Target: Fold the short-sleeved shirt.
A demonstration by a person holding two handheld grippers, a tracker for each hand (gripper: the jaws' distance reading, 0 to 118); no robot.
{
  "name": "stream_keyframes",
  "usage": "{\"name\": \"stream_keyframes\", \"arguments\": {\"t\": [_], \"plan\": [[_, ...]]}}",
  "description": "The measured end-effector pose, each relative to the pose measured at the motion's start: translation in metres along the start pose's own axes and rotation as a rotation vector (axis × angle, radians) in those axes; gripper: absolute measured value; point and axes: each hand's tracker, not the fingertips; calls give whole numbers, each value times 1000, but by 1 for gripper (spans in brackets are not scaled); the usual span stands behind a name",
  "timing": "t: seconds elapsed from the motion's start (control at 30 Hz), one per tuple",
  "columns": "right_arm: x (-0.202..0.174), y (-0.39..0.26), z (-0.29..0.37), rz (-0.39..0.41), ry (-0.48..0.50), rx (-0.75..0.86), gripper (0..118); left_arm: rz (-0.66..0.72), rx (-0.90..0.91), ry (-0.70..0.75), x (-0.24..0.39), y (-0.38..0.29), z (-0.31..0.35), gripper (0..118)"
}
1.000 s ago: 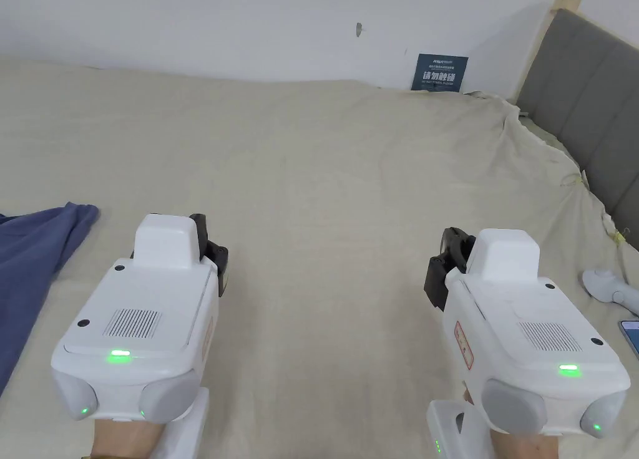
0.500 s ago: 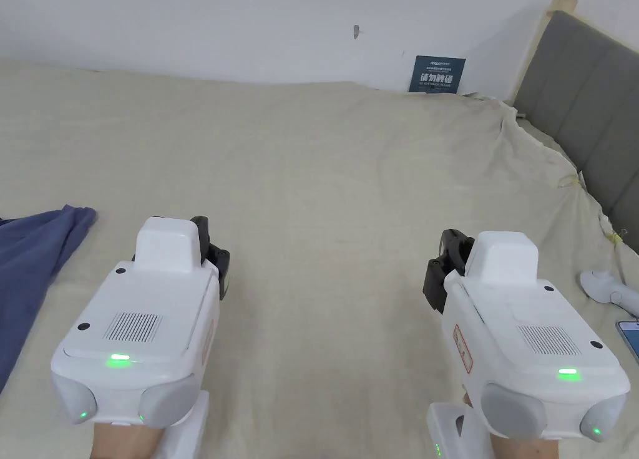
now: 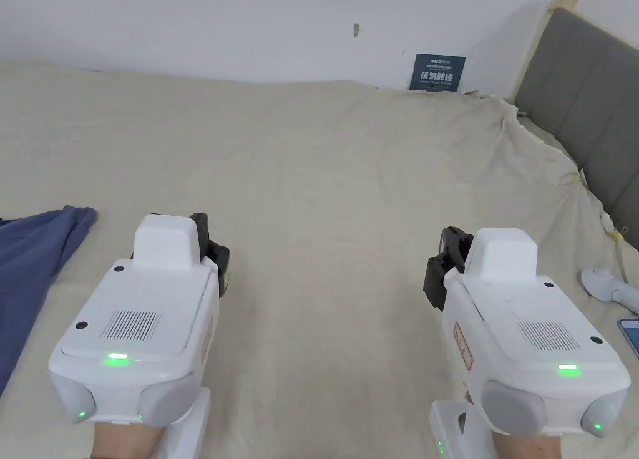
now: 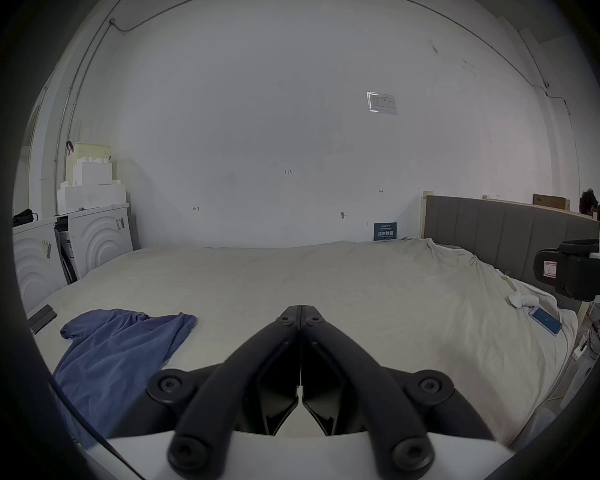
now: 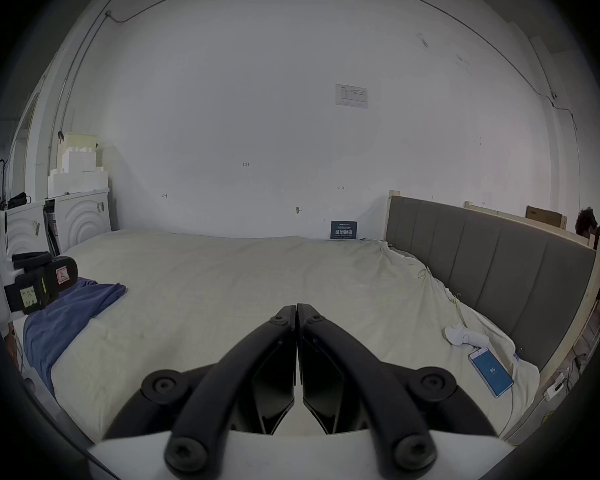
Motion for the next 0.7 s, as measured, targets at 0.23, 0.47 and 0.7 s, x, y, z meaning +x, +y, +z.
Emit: {"name": "stream_keyframes", "arguments": {"t": [0.23, 0.47, 0.7], "plan": [[-21, 5, -8, 26, 50, 10, 0, 5, 0, 57, -22, 0, 9, 0], [-70, 15, -19, 41, 171, 28, 0, 24, 3, 171, -66, -2, 25, 0], [-131, 24, -21, 58, 315, 35, 0, 44, 0, 309, -111, -7, 51, 0]]}}
